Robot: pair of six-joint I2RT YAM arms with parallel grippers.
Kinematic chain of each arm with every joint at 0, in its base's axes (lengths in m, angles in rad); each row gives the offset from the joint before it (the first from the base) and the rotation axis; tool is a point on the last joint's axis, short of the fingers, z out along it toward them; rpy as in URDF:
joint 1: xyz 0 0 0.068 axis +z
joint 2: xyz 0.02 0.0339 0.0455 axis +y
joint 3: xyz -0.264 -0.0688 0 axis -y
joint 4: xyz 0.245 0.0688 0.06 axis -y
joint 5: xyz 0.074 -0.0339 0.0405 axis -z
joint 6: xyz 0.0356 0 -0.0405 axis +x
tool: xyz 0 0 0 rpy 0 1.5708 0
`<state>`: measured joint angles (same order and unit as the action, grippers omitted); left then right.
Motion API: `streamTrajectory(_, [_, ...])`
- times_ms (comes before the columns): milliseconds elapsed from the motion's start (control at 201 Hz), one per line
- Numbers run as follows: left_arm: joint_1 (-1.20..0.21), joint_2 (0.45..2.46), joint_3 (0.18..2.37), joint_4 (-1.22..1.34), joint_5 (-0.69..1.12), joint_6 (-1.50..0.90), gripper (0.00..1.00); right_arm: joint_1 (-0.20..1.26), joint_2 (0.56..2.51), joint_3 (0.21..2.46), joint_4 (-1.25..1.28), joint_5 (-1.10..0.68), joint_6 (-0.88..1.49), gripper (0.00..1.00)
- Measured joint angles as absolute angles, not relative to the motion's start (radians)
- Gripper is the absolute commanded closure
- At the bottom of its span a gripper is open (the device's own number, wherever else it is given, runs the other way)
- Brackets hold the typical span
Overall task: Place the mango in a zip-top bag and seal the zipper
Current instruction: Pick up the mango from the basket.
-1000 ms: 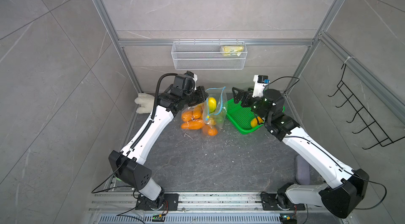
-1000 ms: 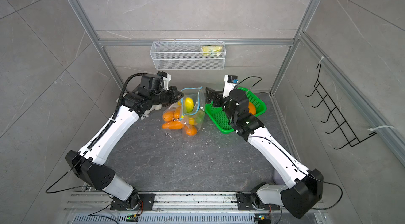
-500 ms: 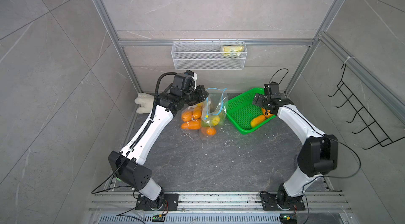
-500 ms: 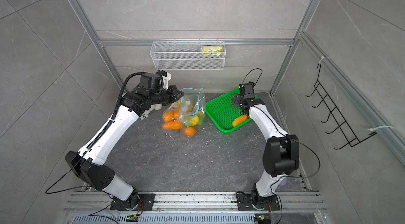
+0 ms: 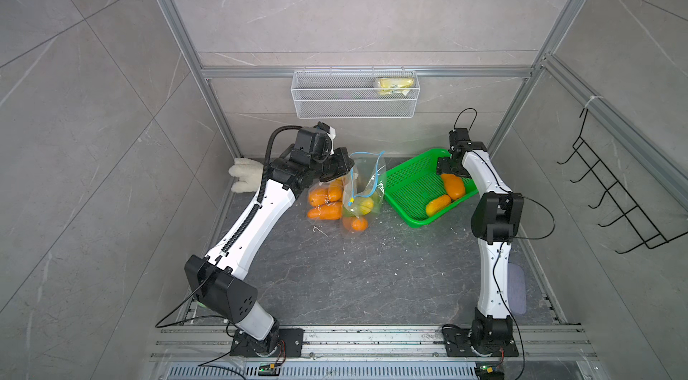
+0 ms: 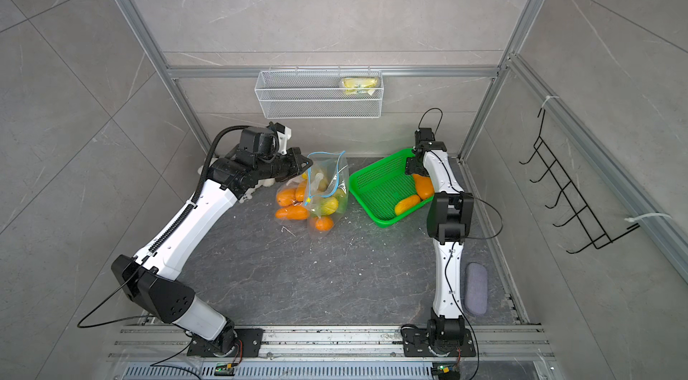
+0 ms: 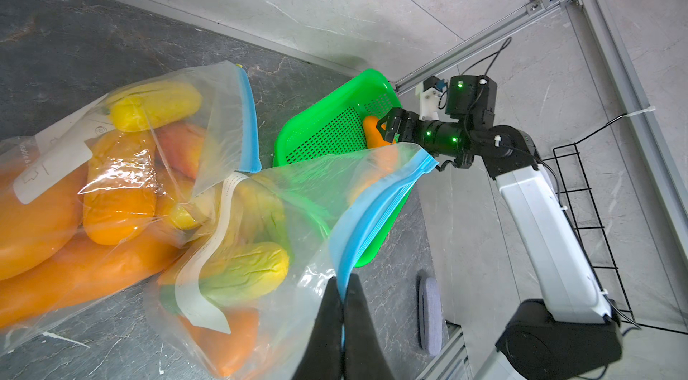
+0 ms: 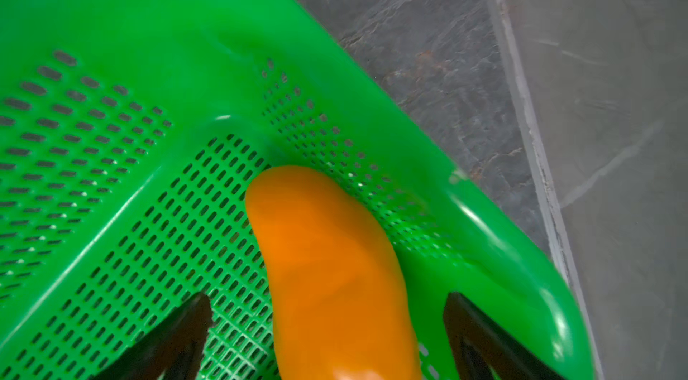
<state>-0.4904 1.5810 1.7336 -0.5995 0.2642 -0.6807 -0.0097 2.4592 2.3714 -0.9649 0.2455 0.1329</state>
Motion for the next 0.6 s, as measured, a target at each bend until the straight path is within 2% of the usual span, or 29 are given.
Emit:
streamTrajectory(199, [-0.49, 1.572, 1.719, -0.596, 0.263, -0.681, 1.0, -0.001, 2.638, 2.642, -1.146, 0.221, 0.055, 0.0])
streamTrajectory(383, [-0.49, 1.57, 1.718, -0.596, 0.263, -0.681, 1.0, -0.001, 2.675, 2.668, -1.237, 0.262, 0.047, 0.01])
streamTrajectory(597, [-0.49, 1.57, 1.716, -0.596, 0.261, -0.681, 1.0, -0.001, 2.666, 2.624, -1.237, 0.246, 0.039, 0.31])
